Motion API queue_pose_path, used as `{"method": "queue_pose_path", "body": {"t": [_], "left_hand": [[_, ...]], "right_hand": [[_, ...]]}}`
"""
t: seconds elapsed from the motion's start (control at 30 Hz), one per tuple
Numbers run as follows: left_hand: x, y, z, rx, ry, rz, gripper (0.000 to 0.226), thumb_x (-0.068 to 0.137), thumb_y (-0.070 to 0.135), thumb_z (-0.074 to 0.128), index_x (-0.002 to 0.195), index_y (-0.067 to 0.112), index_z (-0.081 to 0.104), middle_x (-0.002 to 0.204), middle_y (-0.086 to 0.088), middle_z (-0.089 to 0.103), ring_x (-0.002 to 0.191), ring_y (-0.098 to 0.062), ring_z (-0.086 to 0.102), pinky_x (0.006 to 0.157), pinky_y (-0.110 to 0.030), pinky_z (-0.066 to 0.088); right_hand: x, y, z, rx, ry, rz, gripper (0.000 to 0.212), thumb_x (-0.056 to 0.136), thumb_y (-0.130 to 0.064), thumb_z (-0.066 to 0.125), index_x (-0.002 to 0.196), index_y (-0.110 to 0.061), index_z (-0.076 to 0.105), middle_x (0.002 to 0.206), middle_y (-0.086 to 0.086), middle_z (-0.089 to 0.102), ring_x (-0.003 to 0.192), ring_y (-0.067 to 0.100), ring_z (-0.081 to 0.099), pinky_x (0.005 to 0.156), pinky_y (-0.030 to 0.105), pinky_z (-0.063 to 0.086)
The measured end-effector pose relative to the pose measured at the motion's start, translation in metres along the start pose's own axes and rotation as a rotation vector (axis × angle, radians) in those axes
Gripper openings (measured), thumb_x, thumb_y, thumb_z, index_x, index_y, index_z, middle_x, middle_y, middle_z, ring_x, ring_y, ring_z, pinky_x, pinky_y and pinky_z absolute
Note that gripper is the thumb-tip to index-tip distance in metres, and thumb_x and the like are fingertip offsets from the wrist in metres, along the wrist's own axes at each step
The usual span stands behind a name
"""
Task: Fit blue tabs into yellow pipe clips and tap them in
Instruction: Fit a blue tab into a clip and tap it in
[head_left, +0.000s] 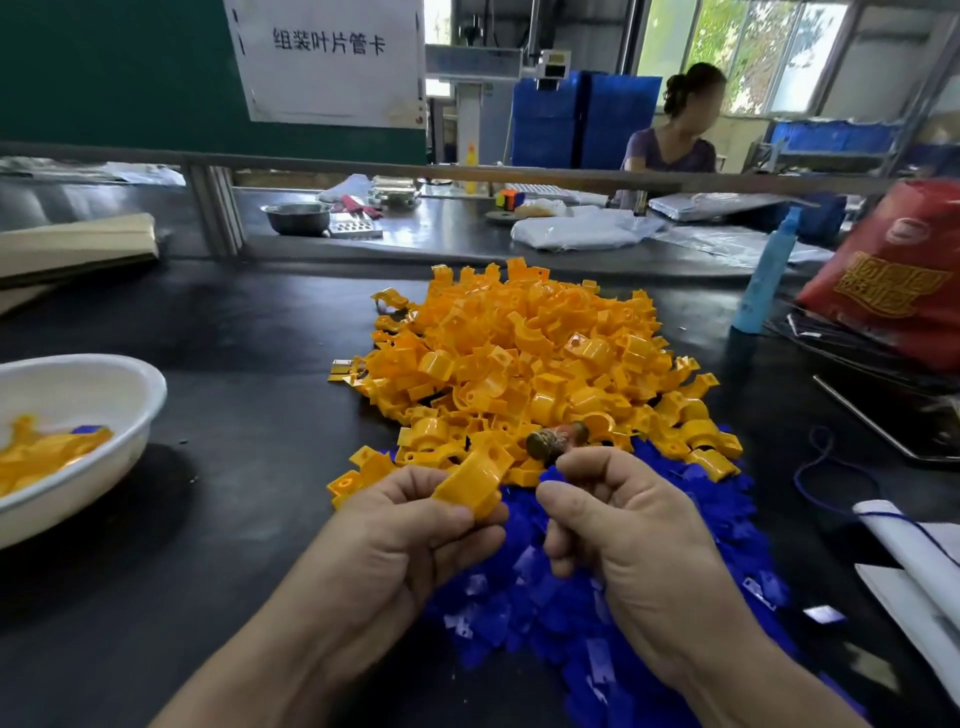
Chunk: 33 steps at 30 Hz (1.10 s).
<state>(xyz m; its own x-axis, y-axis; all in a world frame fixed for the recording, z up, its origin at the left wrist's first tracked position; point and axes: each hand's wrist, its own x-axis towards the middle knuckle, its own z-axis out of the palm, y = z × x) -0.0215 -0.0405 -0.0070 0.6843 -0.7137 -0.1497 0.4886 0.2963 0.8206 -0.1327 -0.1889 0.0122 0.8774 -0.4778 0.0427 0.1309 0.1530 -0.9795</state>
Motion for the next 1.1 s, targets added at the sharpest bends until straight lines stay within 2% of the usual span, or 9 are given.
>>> {"method": "queue_pose_path", "body": {"t": [0.1, 0.2, 0.33, 0.53, 0.67, 0.77, 0.93, 1.03, 1.1], "left_hand": [[-0.0037, -0.0005, 0.0023, 0.078, -0.041, -0.003, 0.027, 0.058, 0.003, 0.081, 0.082, 0.003, 0.069, 0.099, -0.032, 0.069, 0.087, -0.035, 0.073, 0.064, -0.034, 0.06], [-0.007, -0.0022, 0.005, 0.236, -0.051, 0.023, 0.024, 0.06, 0.014, 0.082, 0.081, 0.012, 0.071, 0.098, -0.021, 0.073, 0.084, -0.027, 0.073, 0.063, -0.03, 0.058], [-0.0092, -0.0041, 0.006, 0.345, -0.134, 0.044, 0.025, 0.058, 0.02, 0.087, 0.078, 0.021, 0.072, 0.083, -0.009, 0.07, 0.073, -0.019, 0.068, 0.061, -0.025, 0.053], [-0.0088, -0.0087, 0.0053, 0.407, -0.237, 0.099, 0.033, 0.062, 0.027, 0.09, 0.086, 0.018, 0.071, 0.085, -0.011, 0.071, 0.079, -0.026, 0.068, 0.071, -0.03, 0.054], [-0.0088, -0.0092, 0.0033, 0.446, -0.251, 0.121, 0.025, 0.068, 0.023, 0.085, 0.088, 0.018, 0.07, 0.087, -0.01, 0.071, 0.082, -0.024, 0.069, 0.073, -0.029, 0.055], [-0.01, -0.0076, 0.0044, 0.516, -0.217, 0.115, 0.027, 0.065, 0.03, 0.084, 0.086, 0.021, 0.071, 0.09, -0.009, 0.073, 0.084, -0.025, 0.07, 0.075, -0.031, 0.056], [-0.0109, -0.0073, 0.0065, 0.658, -0.1, 0.102, 0.032, 0.074, 0.063, 0.07, 0.091, 0.037, 0.071, 0.096, 0.002, 0.075, 0.087, -0.014, 0.072, 0.074, -0.028, 0.056], [-0.0103, -0.0084, 0.0068, 0.606, -0.091, 0.099, 0.034, 0.071, 0.058, 0.063, 0.099, 0.04, 0.07, 0.102, 0.0, 0.075, 0.094, -0.018, 0.072, 0.076, -0.033, 0.059], [-0.0099, -0.0083, 0.0062, 0.626, -0.109, 0.112, 0.032, 0.071, 0.055, 0.061, 0.099, 0.042, 0.071, 0.102, 0.004, 0.075, 0.093, -0.015, 0.072, 0.073, -0.029, 0.059]], "right_hand": [[-0.0013, -0.0013, 0.0008, -0.036, -0.044, -0.011, 0.008, 0.077, -0.018, 0.069, 0.085, -0.019, 0.07, 0.065, 0.014, 0.067, 0.056, 0.024, 0.062, 0.051, 0.026, 0.052], [-0.004, -0.0002, -0.0005, -0.196, -0.054, -0.088, 0.014, 0.088, -0.017, 0.062, 0.086, -0.027, 0.072, 0.077, 0.01, 0.071, 0.066, 0.022, 0.067, 0.06, 0.024, 0.055], [-0.0052, 0.001, -0.0018, -0.396, 0.007, -0.191, 0.012, 0.088, -0.027, 0.062, 0.094, -0.033, 0.07, 0.09, -0.007, 0.069, 0.076, 0.012, 0.065, 0.065, 0.02, 0.054], [-0.0051, -0.0011, -0.0021, -0.326, -0.033, -0.188, 0.019, 0.076, -0.041, 0.058, 0.091, -0.038, 0.068, 0.089, -0.007, 0.069, 0.08, 0.013, 0.067, 0.065, 0.023, 0.057], [-0.0006, 0.0025, -0.0054, -0.142, -0.052, -0.071, 0.028, 0.071, -0.04, 0.065, 0.098, -0.032, 0.066, 0.091, 0.001, 0.072, 0.084, 0.02, 0.07, 0.069, 0.033, 0.059], [-0.0005, 0.0022, -0.0072, -0.107, -0.081, -0.035, 0.022, 0.073, -0.036, 0.065, 0.093, -0.031, 0.07, 0.09, 0.004, 0.073, 0.083, 0.022, 0.07, 0.071, 0.036, 0.059], [-0.0041, 0.0009, -0.0072, -0.329, -0.106, -0.119, 0.018, 0.08, -0.031, 0.066, 0.098, -0.034, 0.071, 0.092, -0.008, 0.071, 0.084, 0.013, 0.069, 0.07, 0.026, 0.059], [-0.0052, -0.0003, -0.0037, -0.418, -0.157, -0.15, 0.019, 0.085, -0.027, 0.065, 0.099, -0.036, 0.071, 0.095, -0.011, 0.071, 0.089, 0.009, 0.069, 0.073, 0.027, 0.059], [-0.0061, -0.0004, -0.0016, -0.473, -0.183, -0.172, 0.019, 0.085, -0.027, 0.064, 0.099, -0.04, 0.07, 0.096, -0.014, 0.07, 0.09, 0.007, 0.068, 0.074, 0.026, 0.059]]}}
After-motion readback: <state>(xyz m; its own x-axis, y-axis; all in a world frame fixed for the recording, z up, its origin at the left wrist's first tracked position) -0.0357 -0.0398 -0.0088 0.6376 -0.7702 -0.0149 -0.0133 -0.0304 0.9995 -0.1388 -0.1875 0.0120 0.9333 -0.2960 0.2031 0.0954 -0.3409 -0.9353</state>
